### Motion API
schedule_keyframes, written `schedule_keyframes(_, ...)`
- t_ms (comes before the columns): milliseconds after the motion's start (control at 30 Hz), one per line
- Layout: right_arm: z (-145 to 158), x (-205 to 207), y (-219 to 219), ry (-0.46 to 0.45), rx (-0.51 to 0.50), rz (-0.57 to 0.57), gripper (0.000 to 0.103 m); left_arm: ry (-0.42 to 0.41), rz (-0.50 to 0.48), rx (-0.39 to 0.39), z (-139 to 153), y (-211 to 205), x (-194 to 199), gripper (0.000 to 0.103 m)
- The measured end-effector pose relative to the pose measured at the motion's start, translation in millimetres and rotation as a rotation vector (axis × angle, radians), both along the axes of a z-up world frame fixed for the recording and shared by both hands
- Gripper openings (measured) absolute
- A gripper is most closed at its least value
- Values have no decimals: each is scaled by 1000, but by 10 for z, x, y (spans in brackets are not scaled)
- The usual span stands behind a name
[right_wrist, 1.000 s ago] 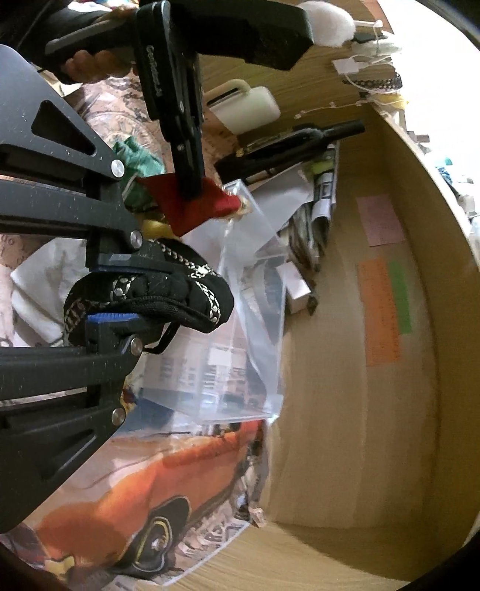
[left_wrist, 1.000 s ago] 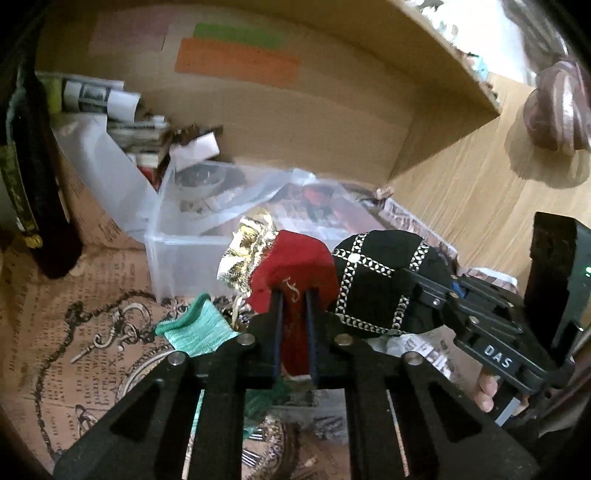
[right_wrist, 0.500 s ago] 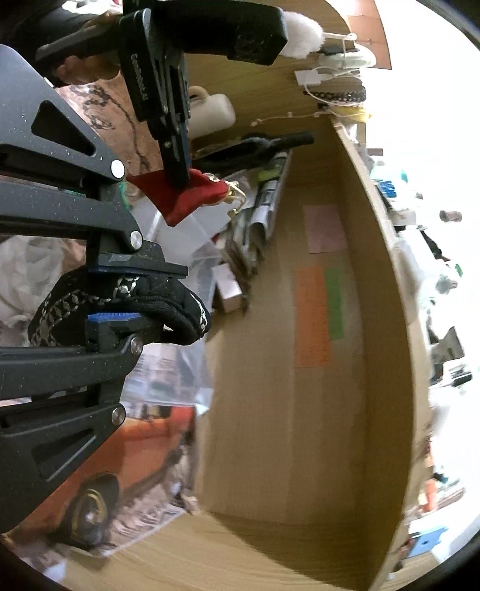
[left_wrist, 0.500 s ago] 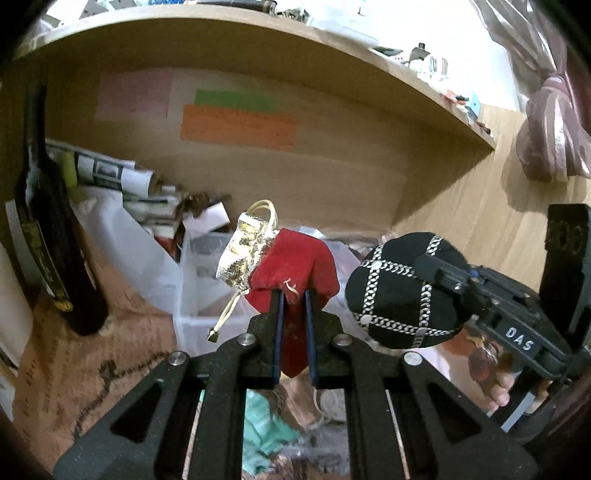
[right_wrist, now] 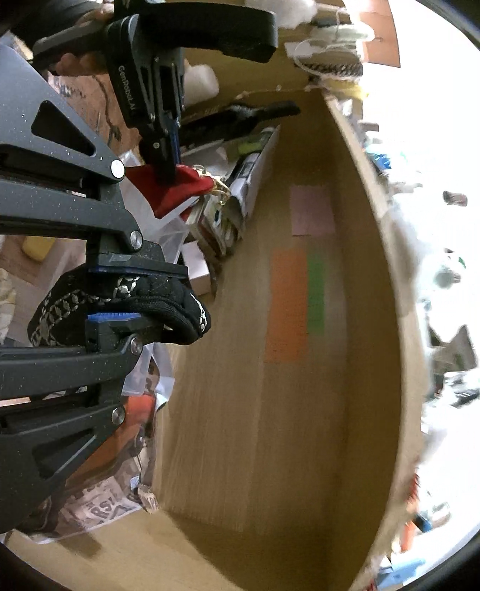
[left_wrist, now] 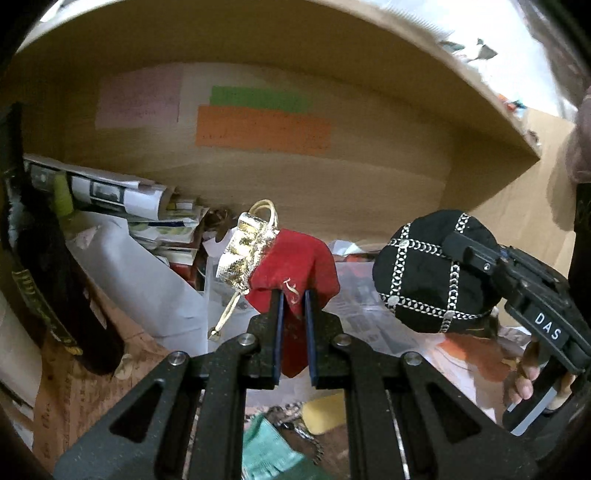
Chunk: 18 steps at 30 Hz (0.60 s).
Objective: Organize soft objects
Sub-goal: 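Carry the red pouch into the clear box with the left tool while the right tool drops the beanie in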
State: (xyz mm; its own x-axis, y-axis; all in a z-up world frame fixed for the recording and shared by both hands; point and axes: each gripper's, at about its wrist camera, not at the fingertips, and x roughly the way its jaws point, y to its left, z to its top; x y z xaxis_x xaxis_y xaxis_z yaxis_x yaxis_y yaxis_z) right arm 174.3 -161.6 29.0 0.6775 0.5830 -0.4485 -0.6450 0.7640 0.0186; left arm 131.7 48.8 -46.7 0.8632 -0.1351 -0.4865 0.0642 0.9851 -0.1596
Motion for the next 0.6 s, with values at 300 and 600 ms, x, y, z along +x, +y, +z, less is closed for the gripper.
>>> schedule_keyframes(300, -389, 315, 311, 114, -117, 35, 13, 149, -19, 35, -324, -6, 542, 10)
schedule_keyframes(600, -677, 518, 336, 247, -177, 34, 13, 232, -41, 76, -544, -118, 807, 10)
